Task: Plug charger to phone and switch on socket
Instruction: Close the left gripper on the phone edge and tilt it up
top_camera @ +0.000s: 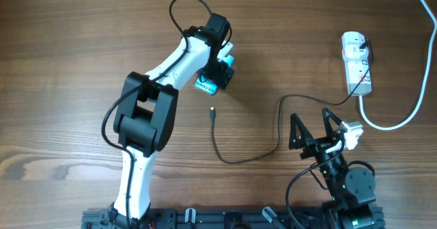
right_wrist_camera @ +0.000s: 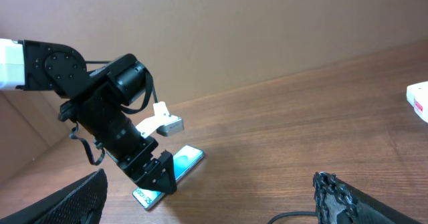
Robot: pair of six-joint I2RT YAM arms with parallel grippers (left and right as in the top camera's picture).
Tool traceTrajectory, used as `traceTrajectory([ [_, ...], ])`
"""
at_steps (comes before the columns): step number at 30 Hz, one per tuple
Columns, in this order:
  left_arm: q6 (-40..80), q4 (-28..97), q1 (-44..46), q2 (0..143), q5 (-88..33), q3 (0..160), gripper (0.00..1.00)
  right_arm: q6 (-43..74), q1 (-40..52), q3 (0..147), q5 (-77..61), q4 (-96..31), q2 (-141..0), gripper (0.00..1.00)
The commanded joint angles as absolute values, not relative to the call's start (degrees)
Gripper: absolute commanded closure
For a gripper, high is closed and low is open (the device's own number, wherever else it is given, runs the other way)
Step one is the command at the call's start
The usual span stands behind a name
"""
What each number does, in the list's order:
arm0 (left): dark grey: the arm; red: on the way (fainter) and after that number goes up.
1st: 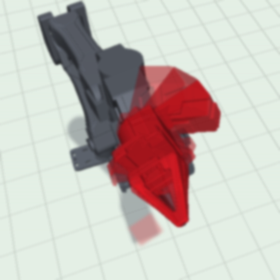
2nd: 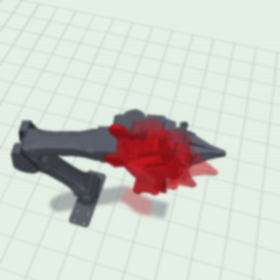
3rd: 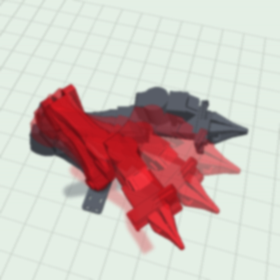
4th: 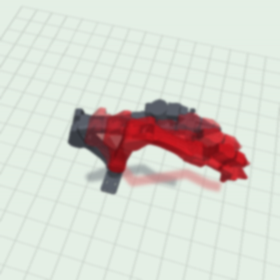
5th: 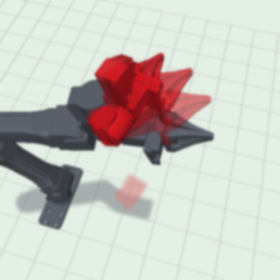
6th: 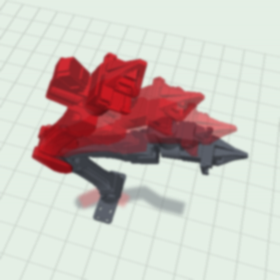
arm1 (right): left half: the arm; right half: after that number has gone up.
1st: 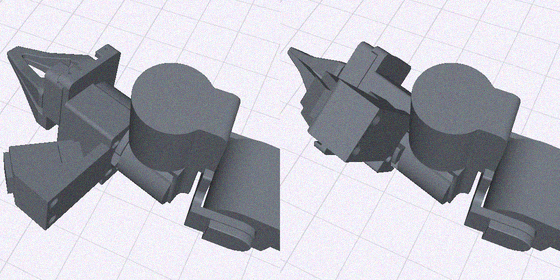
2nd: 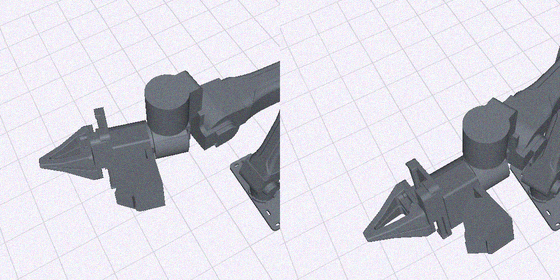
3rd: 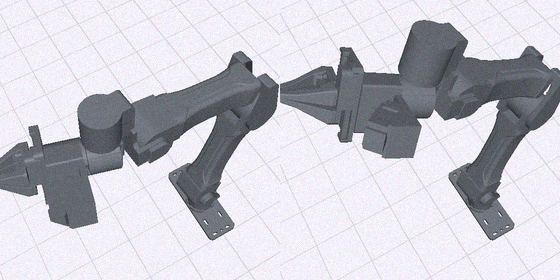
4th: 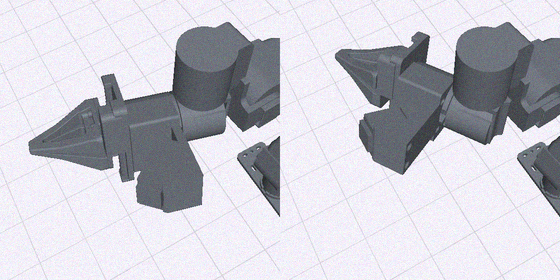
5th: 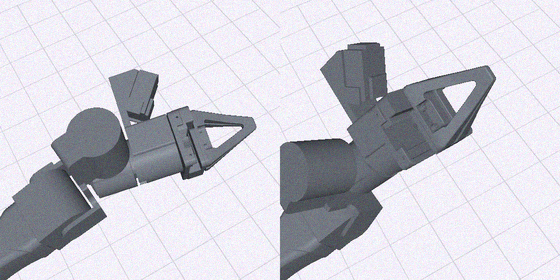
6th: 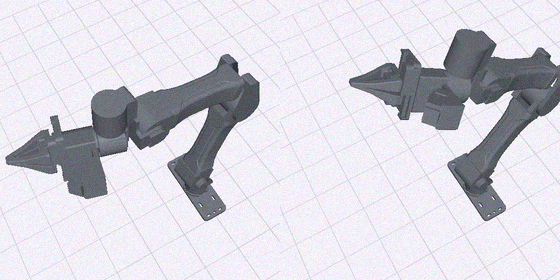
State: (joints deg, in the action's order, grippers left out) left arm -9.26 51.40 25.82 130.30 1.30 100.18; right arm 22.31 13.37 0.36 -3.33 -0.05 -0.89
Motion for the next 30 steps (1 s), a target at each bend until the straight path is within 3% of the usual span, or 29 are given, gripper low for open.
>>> traceTrajectory([
  [1,-7.4,52.6,25.6,133.8,0.7,99.9,0.00,22.7,13.6,0.3,-2.7,0.1,-0.2,0.00],
  [9,-7.0,54.5,25.6,134.8,-0.4,99.9,0.10,22.7,13.6,0.3,-2.7,0.0,-0.2,0.00],
  [15,-7.0,55.8,25.6,134.8,-0.4,99.9,0.29,22.7,13.6,0.3,-2.7,0.0,-0.2,0.00],
  [30,-2.5,56.9,25.6,134.8,-0.6,99.9,0.41,22.7,13.6,0.3,-2.7,0.0,-0.2,0.00],
])
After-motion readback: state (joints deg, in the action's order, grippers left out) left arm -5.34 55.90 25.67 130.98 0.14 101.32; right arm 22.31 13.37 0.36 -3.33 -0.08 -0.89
